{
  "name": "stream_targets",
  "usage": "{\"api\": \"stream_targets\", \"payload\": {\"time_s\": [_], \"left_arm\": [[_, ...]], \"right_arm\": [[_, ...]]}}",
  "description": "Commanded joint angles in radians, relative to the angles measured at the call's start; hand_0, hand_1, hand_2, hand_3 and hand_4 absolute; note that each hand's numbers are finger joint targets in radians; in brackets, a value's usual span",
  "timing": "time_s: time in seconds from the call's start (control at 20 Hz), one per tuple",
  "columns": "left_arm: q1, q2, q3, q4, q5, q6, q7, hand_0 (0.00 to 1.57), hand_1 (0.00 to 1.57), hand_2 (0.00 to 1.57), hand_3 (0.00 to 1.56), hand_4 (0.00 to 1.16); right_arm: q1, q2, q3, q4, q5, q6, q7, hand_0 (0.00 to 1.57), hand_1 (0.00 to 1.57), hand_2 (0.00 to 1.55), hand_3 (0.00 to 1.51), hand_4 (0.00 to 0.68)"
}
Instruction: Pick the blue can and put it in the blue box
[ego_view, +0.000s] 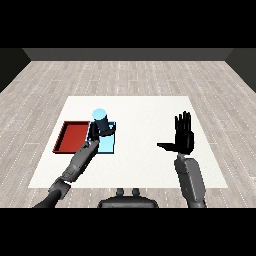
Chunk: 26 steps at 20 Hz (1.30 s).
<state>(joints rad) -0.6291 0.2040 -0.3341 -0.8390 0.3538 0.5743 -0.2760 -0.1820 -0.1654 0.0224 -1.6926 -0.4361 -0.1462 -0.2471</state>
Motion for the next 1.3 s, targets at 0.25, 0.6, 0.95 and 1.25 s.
{"api": "stream_targets", "payload": {"time_s": [0.25, 0.6, 0.95, 1.25], "left_arm": [[-0.159, 0.040, 0.102, 0.441, -0.029, -0.094, 0.023, 1.57, 1.57, 1.57, 1.49, 1.10], [-0.220, 0.002, 0.123, 0.686, -0.057, -0.069, 0.104, 1.55, 1.55, 1.42, 1.13, 0.92], [-0.180, -0.022, 0.077, 0.815, -0.116, -0.103, 0.163, 0.89, 0.89, 0.75, 0.41, 0.93], [-0.157, -0.042, 0.093, 0.822, -0.119, -0.158, 0.141, 0.00, 0.00, 0.24, 0.28, 0.67]], "right_arm": [[-0.044, -0.016, -0.074, 0.133, -0.027, 0.048, -0.032, 0.00, 0.00, 0.00, 0.00, 0.000], [-0.096, 0.008, -0.066, 0.192, 0.011, 0.006, -0.031, 0.00, 0.00, 0.00, 0.00, 0.000], [-0.121, 0.010, -0.069, 0.217, 0.004, 0.021, -0.029, 0.00, 0.00, 0.00, 0.00, 0.000], [-0.105, 0.026, -0.071, 0.216, -0.003, 0.036, -0.044, 0.00, 0.00, 0.00, 0.00, 0.000]]}}
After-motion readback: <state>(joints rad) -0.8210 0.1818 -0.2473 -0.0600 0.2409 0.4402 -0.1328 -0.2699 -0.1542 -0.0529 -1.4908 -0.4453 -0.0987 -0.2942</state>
